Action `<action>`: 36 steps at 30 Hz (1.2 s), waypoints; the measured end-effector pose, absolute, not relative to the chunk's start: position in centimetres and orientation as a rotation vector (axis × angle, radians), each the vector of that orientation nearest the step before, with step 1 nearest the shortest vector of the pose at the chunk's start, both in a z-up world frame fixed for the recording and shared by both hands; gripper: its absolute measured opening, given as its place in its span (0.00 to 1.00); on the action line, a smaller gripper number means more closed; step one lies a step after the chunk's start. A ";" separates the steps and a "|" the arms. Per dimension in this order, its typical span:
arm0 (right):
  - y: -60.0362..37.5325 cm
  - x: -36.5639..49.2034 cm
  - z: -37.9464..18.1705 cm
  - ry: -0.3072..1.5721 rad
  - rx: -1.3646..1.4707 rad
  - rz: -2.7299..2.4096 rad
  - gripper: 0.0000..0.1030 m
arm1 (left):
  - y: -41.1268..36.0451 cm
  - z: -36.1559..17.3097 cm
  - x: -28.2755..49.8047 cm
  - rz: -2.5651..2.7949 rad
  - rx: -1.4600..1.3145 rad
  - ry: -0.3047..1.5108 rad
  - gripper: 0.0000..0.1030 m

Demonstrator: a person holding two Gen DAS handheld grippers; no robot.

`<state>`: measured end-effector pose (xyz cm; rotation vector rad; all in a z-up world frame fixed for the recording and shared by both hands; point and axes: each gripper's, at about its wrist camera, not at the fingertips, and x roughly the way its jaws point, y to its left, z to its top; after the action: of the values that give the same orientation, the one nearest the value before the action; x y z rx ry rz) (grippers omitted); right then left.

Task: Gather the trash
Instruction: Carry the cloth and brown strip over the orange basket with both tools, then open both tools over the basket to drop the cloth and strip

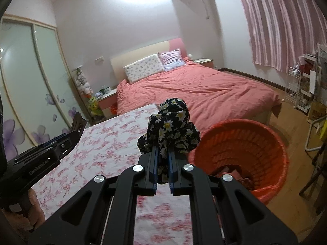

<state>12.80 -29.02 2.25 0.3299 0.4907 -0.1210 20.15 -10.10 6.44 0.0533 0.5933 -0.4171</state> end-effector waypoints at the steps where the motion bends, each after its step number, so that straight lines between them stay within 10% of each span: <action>1: -29.5 12.6 2.2 0.488 0.336 -0.132 0.08 | -10.9 6.5 20.0 -0.432 0.057 0.593 0.31; 23: -39.4 13.0 -2.1 0.539 0.487 -0.288 0.12 | -27.7 0.0 22.3 -0.726 0.104 0.750 0.31; 36: -39.6 11.5 -2.7 0.534 0.488 -0.310 0.65 | -24.3 -1.9 24.2 -0.611 0.087 0.785 0.51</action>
<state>11.52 -39.63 -2.68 0.4881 0.5340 -0.3100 24.24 -24.34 -1.94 0.0868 0.7846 -0.6113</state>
